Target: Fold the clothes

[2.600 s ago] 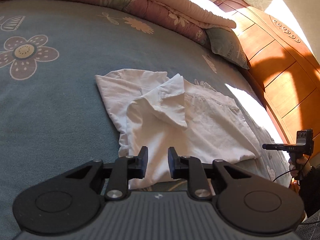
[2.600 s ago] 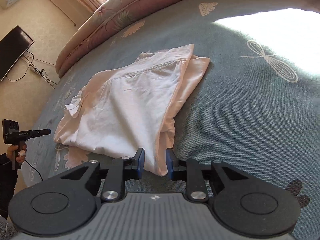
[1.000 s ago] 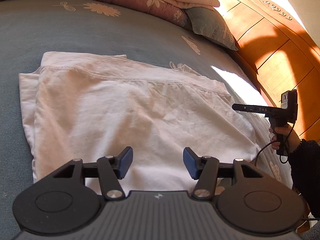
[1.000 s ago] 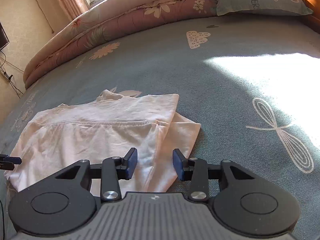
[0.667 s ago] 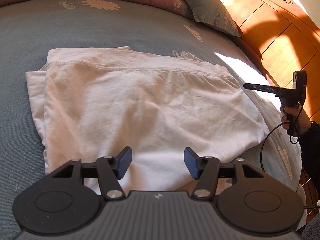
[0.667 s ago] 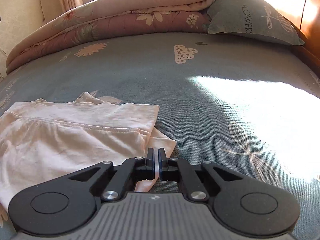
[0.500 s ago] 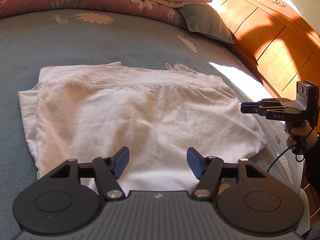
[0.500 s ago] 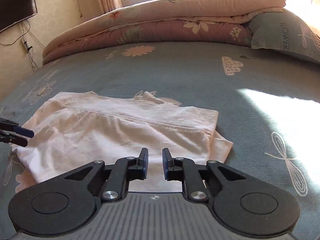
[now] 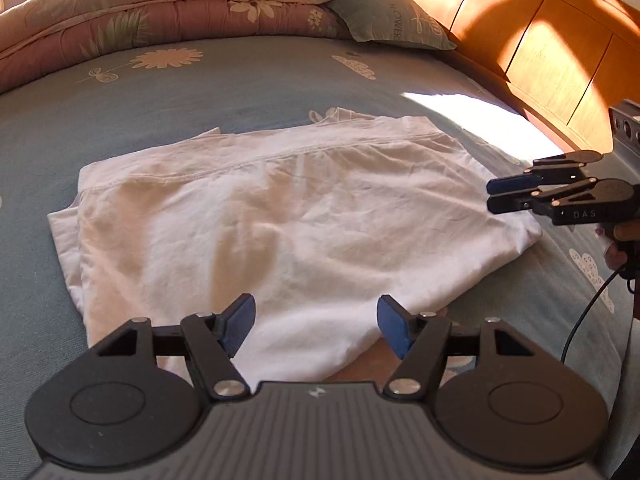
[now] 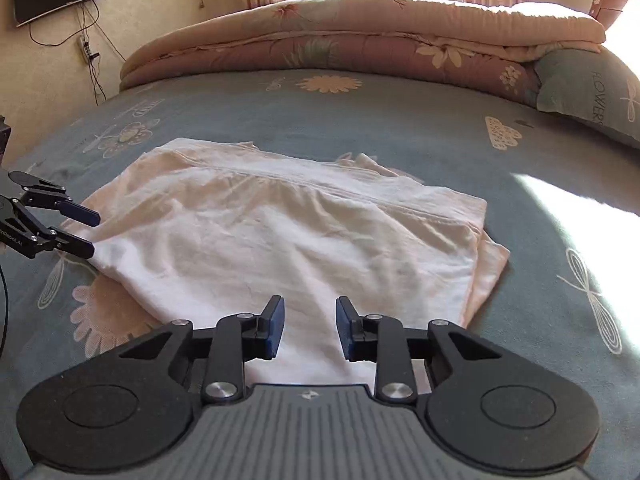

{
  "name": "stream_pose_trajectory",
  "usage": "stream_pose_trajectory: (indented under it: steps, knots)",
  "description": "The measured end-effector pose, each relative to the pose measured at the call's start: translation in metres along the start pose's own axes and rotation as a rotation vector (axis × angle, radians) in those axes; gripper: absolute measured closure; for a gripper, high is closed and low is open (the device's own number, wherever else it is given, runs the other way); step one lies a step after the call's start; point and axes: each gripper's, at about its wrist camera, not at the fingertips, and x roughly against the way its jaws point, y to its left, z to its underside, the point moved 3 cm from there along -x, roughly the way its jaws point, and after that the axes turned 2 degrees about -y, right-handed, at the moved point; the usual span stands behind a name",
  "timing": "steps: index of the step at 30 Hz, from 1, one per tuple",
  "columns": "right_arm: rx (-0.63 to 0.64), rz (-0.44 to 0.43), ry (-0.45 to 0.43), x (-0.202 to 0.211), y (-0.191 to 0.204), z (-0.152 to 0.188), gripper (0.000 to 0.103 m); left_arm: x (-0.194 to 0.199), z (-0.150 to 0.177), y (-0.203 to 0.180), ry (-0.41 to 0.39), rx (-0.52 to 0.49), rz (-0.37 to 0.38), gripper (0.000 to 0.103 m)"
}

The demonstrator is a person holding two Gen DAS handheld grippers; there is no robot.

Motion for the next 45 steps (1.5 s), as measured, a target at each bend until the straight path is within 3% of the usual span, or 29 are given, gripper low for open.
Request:
stream_pose_trajectory:
  steps: [2, 5, 7, 10, 13, 16, 18, 20, 24, 27, 29, 33, 36, 38, 40, 42, 45]
  knots:
    - [0.013, -0.037, 0.010, -0.025, 0.025, -0.010, 0.068, -0.016, -0.003, -0.007, 0.013, 0.010, -0.001, 0.036]
    - [0.065, -0.028, 0.059, -0.053, 0.057, -0.005, 0.068, -0.007, 0.005, -0.002, 0.010, 0.011, -0.024, 0.036]
    - [0.106, -0.025, 0.087, -0.053, 0.070, 0.012, 0.067, -0.001, 0.011, 0.001, 0.008, 0.012, -0.039, 0.030]
    - [0.143, -0.014, 0.081, -0.036, 0.078, 0.040, 0.062, 0.008, 0.019, 0.005, 0.004, 0.013, -0.062, 0.029]
    - [0.079, -0.050, 0.097, -0.023, 0.072, 0.034, 0.057, 0.017, 0.028, 0.009, 0.001, 0.015, -0.085, 0.029]
    - [0.047, -0.035, 0.045, -0.025, 0.071, 0.020, 0.052, 0.027, 0.036, 0.014, -0.003, 0.016, -0.107, 0.029]
    - [0.011, -0.017, 0.053, -0.031, 0.063, 0.019, 0.052, 0.025, 0.037, 0.037, 0.027, 0.092, -0.151, 0.029]
    - [-0.034, 0.002, 0.079, -0.029, 0.048, 0.033, 0.052, 0.034, 0.049, 0.058, 0.019, 0.160, -0.131, 0.029]
    - [-0.117, -0.045, 0.073, 0.003, 0.023, 0.061, 0.052, 0.060, 0.054, 0.067, 0.001, 0.213, -0.104, 0.028]
    - [-0.149, -0.017, 0.032, 0.025, 0.013, 0.055, 0.042, 0.064, 0.042, 0.065, -0.051, 0.188, -0.124, 0.027]
    - [-0.151, 0.024, -0.008, 0.032, 0.007, 0.049, 0.034, 0.055, 0.044, 0.070, -0.028, 0.196, -0.155, 0.027]
    - [-0.217, 0.099, 0.067, 0.033, -0.022, 0.070, 0.034, 0.048, 0.052, 0.080, -0.010, 0.216, -0.184, 0.026]
    - [-0.260, 0.071, 0.077, 0.049, -0.030, 0.097, 0.034, 0.062, 0.057, 0.081, 0.013, 0.223, -0.216, 0.027]
    - [-0.258, 0.086, 0.081, 0.063, -0.029, 0.100, 0.031, 0.071, 0.055, 0.075, 0.015, 0.171, -0.249, 0.027]
    - [-0.222, 0.111, 0.079, 0.073, -0.025, 0.095, 0.028, 0.076, 0.046, 0.061, 0.013, 0.053, -0.299, 0.026]
    - [-0.142, 0.131, 0.072, 0.078, -0.014, 0.087, 0.026, 0.073, 0.036, 0.038, 0.007, -0.112, -0.333, 0.023]
    - [0.036, 0.166, 0.067, 0.075, 0.014, 0.075, 0.013, 0.058, 0.025, 0.002, 0.007, -0.379, -0.380, 0.019]
